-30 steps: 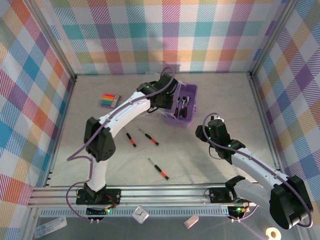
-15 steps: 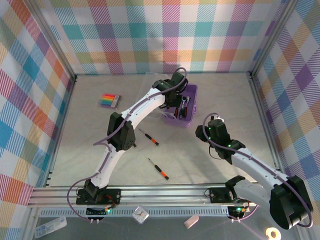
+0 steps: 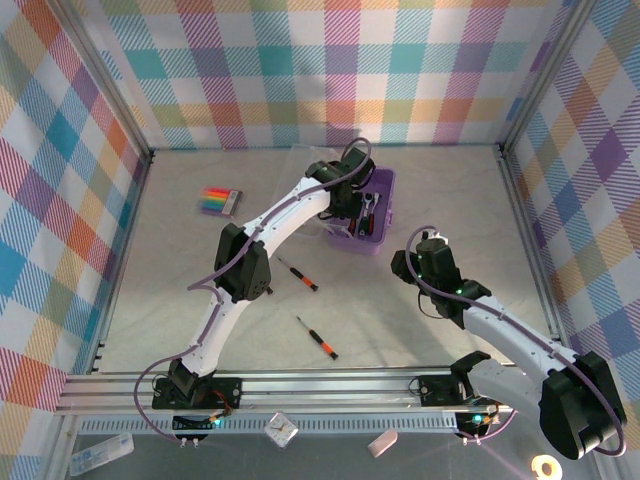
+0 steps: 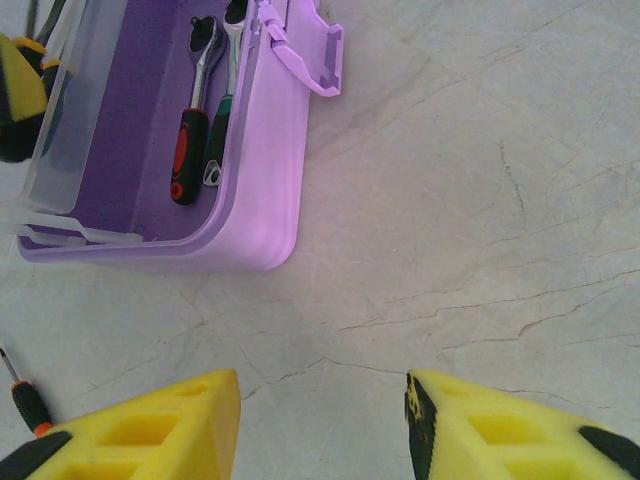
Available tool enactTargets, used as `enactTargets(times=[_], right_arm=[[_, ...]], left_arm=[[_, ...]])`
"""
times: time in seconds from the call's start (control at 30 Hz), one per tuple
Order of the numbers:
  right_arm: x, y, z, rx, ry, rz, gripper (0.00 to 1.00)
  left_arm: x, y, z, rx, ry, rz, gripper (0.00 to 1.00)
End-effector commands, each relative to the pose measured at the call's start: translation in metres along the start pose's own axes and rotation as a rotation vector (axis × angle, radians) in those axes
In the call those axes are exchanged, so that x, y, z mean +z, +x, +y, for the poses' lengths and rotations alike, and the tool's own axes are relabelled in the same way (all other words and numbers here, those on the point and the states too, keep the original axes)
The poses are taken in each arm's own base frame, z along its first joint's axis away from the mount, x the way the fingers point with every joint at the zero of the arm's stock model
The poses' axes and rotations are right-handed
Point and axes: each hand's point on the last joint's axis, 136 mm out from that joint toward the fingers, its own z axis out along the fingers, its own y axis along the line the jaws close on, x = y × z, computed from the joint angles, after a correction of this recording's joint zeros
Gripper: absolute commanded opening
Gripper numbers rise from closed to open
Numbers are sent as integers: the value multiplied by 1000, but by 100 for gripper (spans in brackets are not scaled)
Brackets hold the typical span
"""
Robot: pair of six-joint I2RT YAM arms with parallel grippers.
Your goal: Pack the tool kit
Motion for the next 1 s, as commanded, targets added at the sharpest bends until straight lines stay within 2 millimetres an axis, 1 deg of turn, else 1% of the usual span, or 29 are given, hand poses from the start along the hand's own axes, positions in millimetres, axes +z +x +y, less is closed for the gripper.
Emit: enactTargets(times=[0.0,0.13,0.17,0.2,0.27,0.33,0.37,0.47,0.57,0.6,0.63,0.7,0.73,0.8,0.83,0.87,0.9,0.97], right_arm=[[-4,-3,-1,-3,-4,-22,48],[-4,-3,-2,-6,1,-23,49],[-4,-3,-2,-6,1,-23,49],[-4,-3,-1,-5,0,-22,49],[-4,-3,-1,-6,0,-23,49],[-4,-4,-1,-8,-2,-23,49],[-4,-3,-1,-8,-2,-22,49],[-5,-4,0,-9,-4,-24,49],[-5,-3,1,-13,-12,-20,49],[-5,-4,1,-12,-14,-20,49],[-5,-3,2,-13,-16,-19,49],[-4,-2,3,-10,-20,-14,49],[-4,-2,3,-9,-22,-11,49],[-3,-1,3,-5,-26,-5,49],[-3,0,4,-3,-28,-4,49],[-3,0,4,-3,-30,-1,49],[-3,1,4,-2,-31,0,49],[-2,2,5,0,-33,6,49]], left_arm=[[-9,1,3,-46,32,7,19],[-14,-2,1,-51,47,-3,25],[-17,-4,2,-53,47,-11,29],[-22,-7,1,-54,53,-24,34],[-33,-11,-1,-51,73,-40,36],[-50,-17,-2,-57,94,-55,37],[-62,-21,-4,-58,108,-70,37],[-100,-28,0,-75,132,-127,38],[-135,-20,18,-109,116,-197,40],[-141,-13,26,-125,100,-221,42],[-148,-5,38,-156,76,-249,45],[-151,21,65,-236,22,-286,52],[-150,36,82,-286,-18,-296,54],[-143,77,118,-404,-83,-275,55],[-140,94,134,-469,-111,-258,55],[-133,117,150,-533,-140,-225,55],[-126,137,162,-583,-159,-194,55],[-114,172,178,-644,-205,-134,54]])
